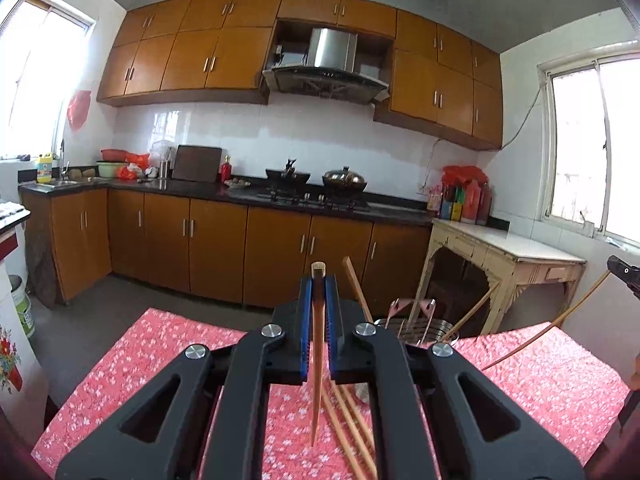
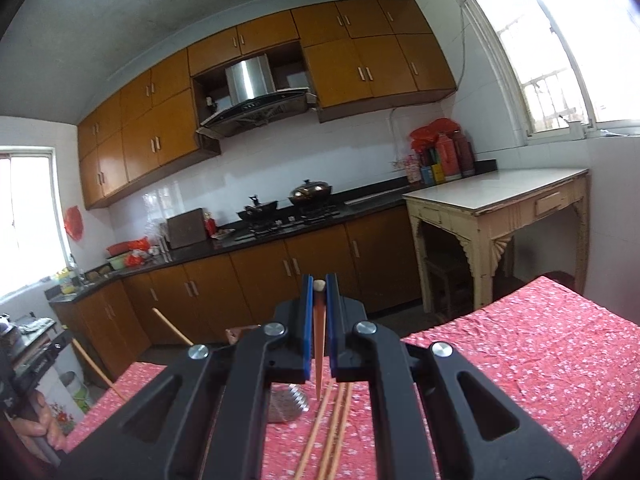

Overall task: Organize utensils
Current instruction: 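Raise both chopsticks upright and carry them above the wire holder, then open both tools to drop the chopsticks into the wire holder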

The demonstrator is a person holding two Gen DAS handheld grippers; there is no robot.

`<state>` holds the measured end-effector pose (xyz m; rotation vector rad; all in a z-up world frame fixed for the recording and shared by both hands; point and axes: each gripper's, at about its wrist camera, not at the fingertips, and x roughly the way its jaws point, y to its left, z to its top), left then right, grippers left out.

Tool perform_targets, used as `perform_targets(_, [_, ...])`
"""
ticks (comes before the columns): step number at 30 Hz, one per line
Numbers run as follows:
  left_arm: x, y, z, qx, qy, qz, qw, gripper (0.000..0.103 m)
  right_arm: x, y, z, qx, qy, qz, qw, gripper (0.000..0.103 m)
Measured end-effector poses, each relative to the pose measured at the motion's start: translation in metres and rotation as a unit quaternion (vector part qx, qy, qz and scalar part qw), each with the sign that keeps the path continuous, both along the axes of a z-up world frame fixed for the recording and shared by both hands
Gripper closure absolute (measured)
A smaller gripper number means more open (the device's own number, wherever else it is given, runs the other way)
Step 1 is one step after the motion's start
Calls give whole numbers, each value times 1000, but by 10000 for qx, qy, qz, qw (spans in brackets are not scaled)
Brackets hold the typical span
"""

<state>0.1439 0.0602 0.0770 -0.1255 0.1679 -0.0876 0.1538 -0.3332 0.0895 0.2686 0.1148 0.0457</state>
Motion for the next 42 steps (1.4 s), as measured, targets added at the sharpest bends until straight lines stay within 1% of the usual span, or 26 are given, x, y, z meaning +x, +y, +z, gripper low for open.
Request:
perform_targets(4, [6, -8, 29, -120, -208, -115, 9996, 97, 3, 14, 24, 82, -235, 303, 9992, 96])
perform_targets(8, [13, -19, 56, -263, -505, -176, 9982, 97, 19, 30, 41, -6, -408, 349, 9986, 96])
perform_targets(12, [28, -36, 74, -431, -742, -191, 9961, 97, 51, 46, 44, -74, -302, 423, 9986, 96])
perform_targets(14, [39, -43, 76, -484, -805, -144, 9955, 97, 69, 52, 41, -128, -200, 428, 9988, 96])
perform_targets(17, [60, -52, 71, -615, -732, -116, 9954, 97, 90, 58, 34, -175, -34, 434, 9989, 96])
perform_targets(19, [71, -55, 65, -639, -649, -101, 9958, 97, 104, 58, 29, -117, 101, 493, 9987, 96])
perform_targets(22, [95, -61, 52, -663, -411, -98, 9969, 96, 119, 57, 23, -21, 287, 610, 9977, 96])
perform_targets(25, [109, -63, 39, -658, -243, -62, 9975, 96, 134, 58, 15, 4, 483, 705, 9963, 96])
perform_targets(33, [130, -72, 24, -565, -70, -74, 9984, 96, 171, 60, -9, 154, 976, 912, 9909, 96])
perform_targets(37, [141, -74, 17, -548, 100, -39, 9984, 96, 186, 62, -18, 90, 1135, 849, 9899, 96])
perform_targets(39, [146, -73, 14, -522, 198, -22, 9984, 96, 190, 64, -20, -27, 1176, 767, 9901, 95])
perform_targets(41, [147, -69, 11, -524, 294, 61, 9982, 96, 188, 64, -20, -183, 1126, 558, 9919, 91])
perform_targets(42, [147, -68, 10, -521, 304, 68, 9982, 96, 186, 63, -21, -231, 1093, 500, 9925, 82])
